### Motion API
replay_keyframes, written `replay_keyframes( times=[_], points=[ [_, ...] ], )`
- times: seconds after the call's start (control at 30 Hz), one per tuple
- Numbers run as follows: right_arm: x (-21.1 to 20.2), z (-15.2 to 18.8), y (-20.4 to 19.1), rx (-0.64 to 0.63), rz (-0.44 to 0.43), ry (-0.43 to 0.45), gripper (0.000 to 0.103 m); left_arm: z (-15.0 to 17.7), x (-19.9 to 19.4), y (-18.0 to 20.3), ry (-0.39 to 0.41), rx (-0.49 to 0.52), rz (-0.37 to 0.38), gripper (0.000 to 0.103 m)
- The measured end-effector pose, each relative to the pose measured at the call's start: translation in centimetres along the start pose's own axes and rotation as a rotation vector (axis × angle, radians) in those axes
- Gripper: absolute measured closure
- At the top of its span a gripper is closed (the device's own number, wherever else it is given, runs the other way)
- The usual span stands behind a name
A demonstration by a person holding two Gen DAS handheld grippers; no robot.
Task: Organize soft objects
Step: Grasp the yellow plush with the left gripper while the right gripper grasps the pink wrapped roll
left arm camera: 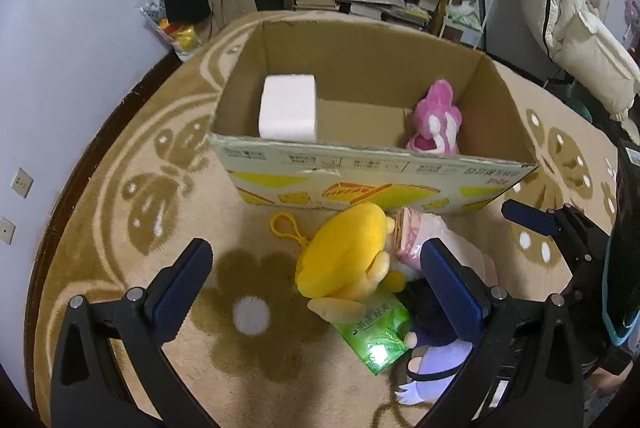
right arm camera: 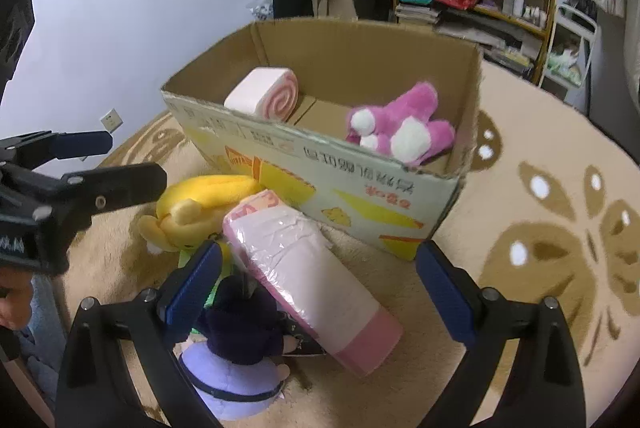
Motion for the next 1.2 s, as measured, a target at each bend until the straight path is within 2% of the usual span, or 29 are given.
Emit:
replay_keyframes(
  times=[0.13,0.43,0.5,0.67,0.73,0.77,0.83,0.9,0.93,1.0,1.2],
  points=[
    [1.5,0.0,0.3,-0.007,0.031,-0.022,0.002,-0.2,1.4,0.2,-0.024,-0.002,-0.02,0.0],
    [4.0,0.5,0.6,-0.014,-0.003,-0.087,0.003,-0.1,3.9,0.2,-0.072,0.017,-0.095,0.0],
    [4.4,0.5,0.8,-0.007,-0.019,-0.101,0.011,-0.2,4.1,0.1,-0.078,0.015,-0.093,0.0],
    [5.0,0.5,0.6,-0.013,-0.053,-0.124,0.023,-0.2,4.6,-0.3,-0.076,0.004,-0.083,0.001],
    [5.1,0.6,0.3,-0.02,-0.064,-0.125,0.029,-0.2,4.8,-0.3,-0.081,0.007,-0.049,0.009],
    [5.2,0.6,0.2,-0.024,-0.067,-0.127,0.031,-0.2,4.9,-0.1,-0.086,0.014,-0.021,0.02],
    [5.2,0.6,0.0,-0.026,-0.056,-0.113,0.032,-0.2,5.1,0.1,-0.088,0.026,0.014,0.029],
    [5.2,0.6,-0.2,-0.027,-0.055,-0.107,0.037,-0.2,5.0,0.3,-0.076,0.042,0.025,0.049],
    [5.0,0.6,-0.3,-0.028,-0.055,-0.107,0.038,-0.1,4.8,0.6,-0.072,0.051,0.032,0.056],
    [5.0,0.6,-0.4,-0.031,-0.053,-0.104,0.043,-0.1,4.6,0.8,-0.069,0.057,0.026,0.06],
    [4.6,0.5,-0.8,-0.031,-0.04,-0.094,0.051,0.1,3.8,0.8,-0.066,0.049,0.004,0.064]
  ],
)
Point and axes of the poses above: each gripper's, at about its wrist camera, not at the fingertips, and x roughly the way its jaws point, y to its right, z to its underside, the point moved 5 cm from there along x, roughly the way its jaws point, and after that the axes turned 15 degrees about -y, right-handed, at the moved point
